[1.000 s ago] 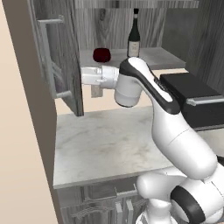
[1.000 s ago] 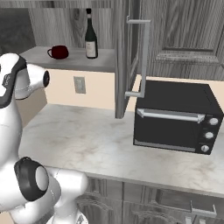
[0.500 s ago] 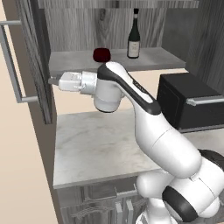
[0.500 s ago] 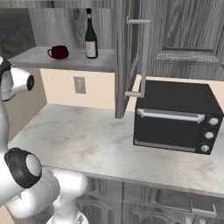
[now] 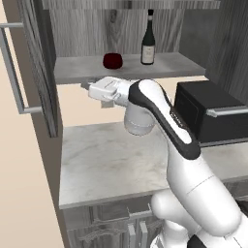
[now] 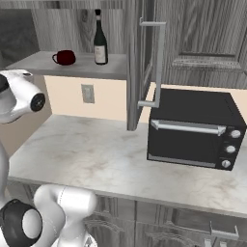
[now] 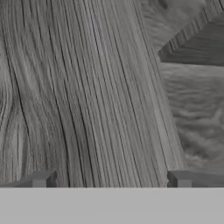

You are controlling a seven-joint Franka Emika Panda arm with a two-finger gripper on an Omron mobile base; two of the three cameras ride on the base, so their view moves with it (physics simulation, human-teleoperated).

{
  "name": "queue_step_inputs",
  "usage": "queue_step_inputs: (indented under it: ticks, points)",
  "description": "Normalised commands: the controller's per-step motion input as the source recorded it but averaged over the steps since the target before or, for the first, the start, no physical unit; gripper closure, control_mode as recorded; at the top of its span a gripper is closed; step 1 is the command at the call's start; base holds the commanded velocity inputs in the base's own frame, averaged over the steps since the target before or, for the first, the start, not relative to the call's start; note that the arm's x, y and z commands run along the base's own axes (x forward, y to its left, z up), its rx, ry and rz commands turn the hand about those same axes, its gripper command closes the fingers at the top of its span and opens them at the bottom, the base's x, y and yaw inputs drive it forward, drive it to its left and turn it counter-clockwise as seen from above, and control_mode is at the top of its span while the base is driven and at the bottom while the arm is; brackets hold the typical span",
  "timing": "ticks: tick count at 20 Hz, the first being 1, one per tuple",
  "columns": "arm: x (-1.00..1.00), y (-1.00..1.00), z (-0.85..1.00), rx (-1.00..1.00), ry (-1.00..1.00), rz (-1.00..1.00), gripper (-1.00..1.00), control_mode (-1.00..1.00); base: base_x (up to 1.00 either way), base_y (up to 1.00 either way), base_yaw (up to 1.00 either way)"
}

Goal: Open the cabinet directly in front. Then move the wine and the mug to the dining counter with the jar on it.

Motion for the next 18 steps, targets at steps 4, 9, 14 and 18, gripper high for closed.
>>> queue_step_inputs:
  ticks: [4, 9, 14, 18]
  points:
    - [-0.09, -0.85, 0.01, 0.0, 0.09, -0.67, -1.0, -1.0, 0.0, 0.0, 0.0]
    - [0.0, -0.57, 0.0, -0.02, 0.16, -0.77, -1.0, -1.0, 0.0, 0.0, 0.0]
    - [0.0, -0.49, 0.0, -0.08, 0.17, -0.76, -1.0, -1.0, 0.0, 0.0, 0.0]
    - [0.13, -0.11, 0.01, -0.09, 0.09, -0.62, -1.0, -1.0, 0.0, 0.0, 0.0]
